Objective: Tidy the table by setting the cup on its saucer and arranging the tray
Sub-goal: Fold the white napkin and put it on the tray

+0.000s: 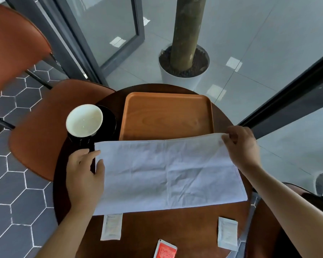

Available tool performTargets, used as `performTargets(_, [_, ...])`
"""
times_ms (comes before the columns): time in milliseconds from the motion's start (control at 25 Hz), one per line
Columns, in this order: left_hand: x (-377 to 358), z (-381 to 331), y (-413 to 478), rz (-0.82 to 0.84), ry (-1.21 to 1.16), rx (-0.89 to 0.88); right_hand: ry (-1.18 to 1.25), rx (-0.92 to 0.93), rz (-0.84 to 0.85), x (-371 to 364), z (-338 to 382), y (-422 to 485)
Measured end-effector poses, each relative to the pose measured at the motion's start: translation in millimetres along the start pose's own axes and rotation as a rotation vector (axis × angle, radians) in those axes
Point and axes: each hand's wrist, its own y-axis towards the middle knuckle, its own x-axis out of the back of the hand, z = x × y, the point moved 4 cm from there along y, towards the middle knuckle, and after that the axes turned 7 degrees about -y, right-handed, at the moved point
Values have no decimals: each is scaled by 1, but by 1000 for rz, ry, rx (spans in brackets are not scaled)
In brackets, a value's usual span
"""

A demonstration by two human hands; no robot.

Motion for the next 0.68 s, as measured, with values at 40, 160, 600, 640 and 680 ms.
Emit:
performTargets(40, [0, 3, -11, 29, 12, -5, -33, 80, -33, 2, 6, -10])
performTargets(160, [-8, 2, -51, 210, 111, -99, -172, 403, 29, -13, 33, -69])
performTargets(600, [-25, 24, -89, 457, 354, -57, -451, 556, 254, -61, 42, -140])
performTargets(640, [-19, 22, -87, 399, 307, -7, -441, 564, 247, -60, 45, -142])
performTargets(680, [-13, 21, -84, 329, 278, 41, -431, 582, 244, -59, 48, -144])
